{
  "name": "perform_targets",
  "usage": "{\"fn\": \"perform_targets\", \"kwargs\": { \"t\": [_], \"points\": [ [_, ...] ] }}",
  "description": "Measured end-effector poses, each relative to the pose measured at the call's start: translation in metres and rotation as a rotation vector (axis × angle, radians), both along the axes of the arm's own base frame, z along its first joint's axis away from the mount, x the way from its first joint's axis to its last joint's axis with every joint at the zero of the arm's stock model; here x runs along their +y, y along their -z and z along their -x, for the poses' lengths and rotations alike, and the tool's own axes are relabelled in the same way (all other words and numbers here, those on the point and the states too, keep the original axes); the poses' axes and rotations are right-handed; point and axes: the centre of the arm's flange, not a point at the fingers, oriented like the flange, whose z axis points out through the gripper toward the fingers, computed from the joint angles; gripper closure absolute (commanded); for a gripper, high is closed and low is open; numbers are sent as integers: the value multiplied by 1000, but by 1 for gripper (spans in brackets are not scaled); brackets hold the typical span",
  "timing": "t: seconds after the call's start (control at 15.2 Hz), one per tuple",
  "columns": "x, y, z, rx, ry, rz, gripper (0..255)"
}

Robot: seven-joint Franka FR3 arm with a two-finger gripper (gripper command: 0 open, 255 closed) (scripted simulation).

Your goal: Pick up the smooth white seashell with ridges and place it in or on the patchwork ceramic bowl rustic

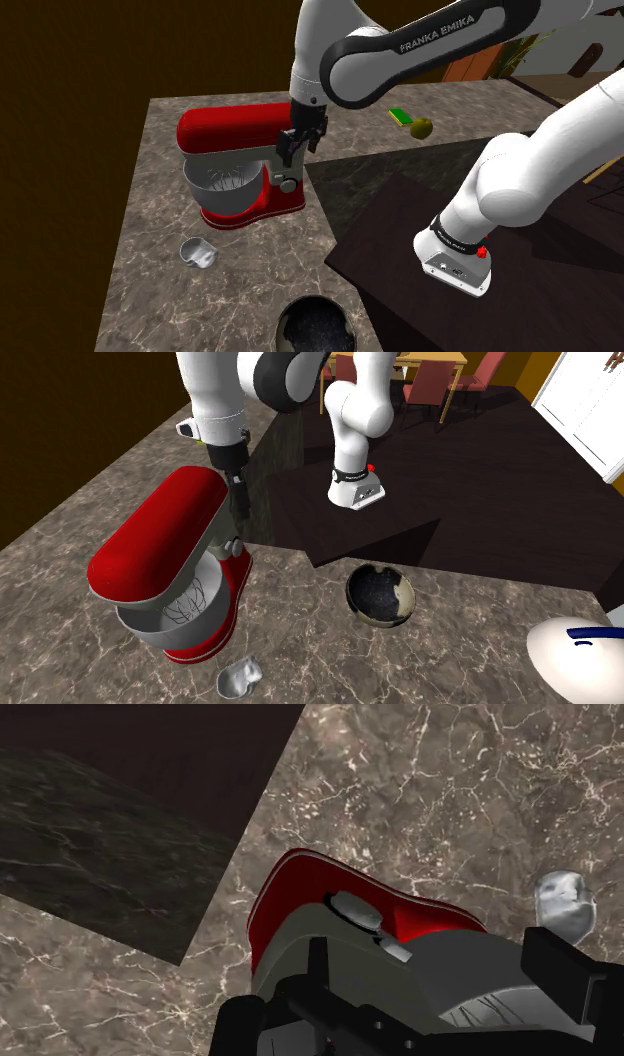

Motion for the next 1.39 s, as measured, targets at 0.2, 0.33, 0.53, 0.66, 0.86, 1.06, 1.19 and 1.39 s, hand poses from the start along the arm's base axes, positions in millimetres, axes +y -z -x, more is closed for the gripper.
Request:
{"fn": "perform_targets", "kwargs": {
  "t": [0.2, 0.33, 0.53, 0.66, 0.86, 1.06, 1.19, 1.39],
  "points": [
    [25, 21, -6, 44, -8, 24, 0],
    [39, 39, -13, 89, -11, 48, 0],
    [72, 65, -29, 21, -23, 24, 0],
    [91, 76, -42, -16, -26, 8, 0],
    [121, 89, -61, -57, -29, -6, 0],
    [149, 87, -67, -59, -43, 18, 0],
    [167, 86, -71, -47, -46, 56, 0],
    [197, 94, -77, -17, -56, 122, 0]
  ]
}}
